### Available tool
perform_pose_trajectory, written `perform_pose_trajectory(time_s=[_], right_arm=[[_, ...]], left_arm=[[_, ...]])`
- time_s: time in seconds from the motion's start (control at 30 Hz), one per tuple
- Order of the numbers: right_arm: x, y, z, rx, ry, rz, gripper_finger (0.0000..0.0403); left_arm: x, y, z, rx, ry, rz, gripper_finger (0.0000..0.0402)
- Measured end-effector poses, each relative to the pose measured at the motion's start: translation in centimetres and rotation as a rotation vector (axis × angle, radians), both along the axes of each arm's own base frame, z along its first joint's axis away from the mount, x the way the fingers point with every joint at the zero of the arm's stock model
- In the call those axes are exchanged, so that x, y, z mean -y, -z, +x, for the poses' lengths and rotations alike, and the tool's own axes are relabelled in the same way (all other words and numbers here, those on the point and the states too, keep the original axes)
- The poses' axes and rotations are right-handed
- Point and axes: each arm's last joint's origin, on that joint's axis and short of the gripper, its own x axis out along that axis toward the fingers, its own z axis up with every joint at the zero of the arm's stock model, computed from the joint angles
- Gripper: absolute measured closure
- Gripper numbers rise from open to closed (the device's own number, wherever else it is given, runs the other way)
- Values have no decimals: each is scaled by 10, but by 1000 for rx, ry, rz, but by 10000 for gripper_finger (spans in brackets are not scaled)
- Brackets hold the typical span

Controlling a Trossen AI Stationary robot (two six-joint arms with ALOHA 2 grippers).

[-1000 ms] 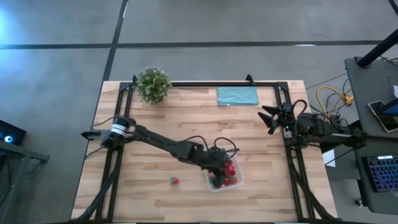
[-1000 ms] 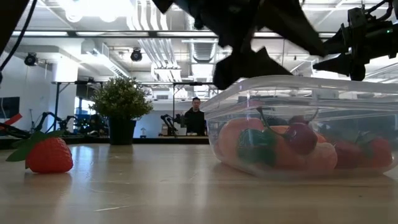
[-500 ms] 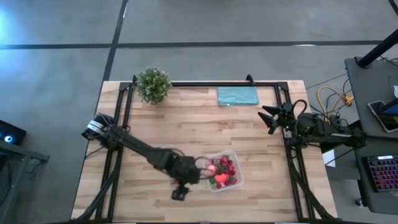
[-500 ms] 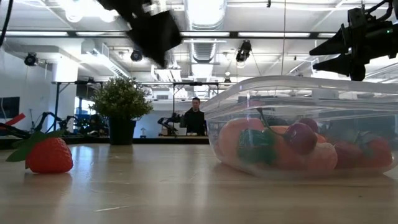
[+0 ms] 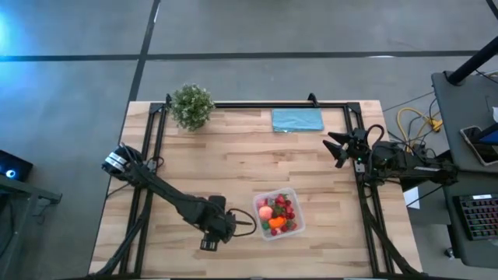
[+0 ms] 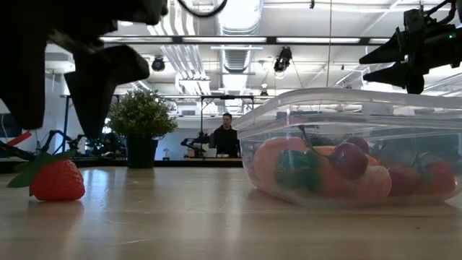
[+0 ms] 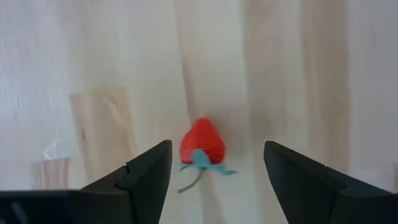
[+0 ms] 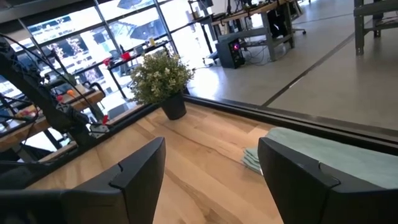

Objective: Pick and placing Produce into tupperware
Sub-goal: Put the red strawberry into the transparent container

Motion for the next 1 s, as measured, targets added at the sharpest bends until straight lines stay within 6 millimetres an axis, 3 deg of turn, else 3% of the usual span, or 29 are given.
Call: perform_pose_trajectory(time_s=[0.4,0.73,1.0], right_arm=[[0,0,0,0,0,0,156],[0,0,0,0,0,0,158],[0,0,0,0,0,0,154]], left_arm=[[-6,33,-10,-22,-1,13,162],[-8,35,-10,4,-13,57,163],[-11,47,-15,-3,-11,52,211]])
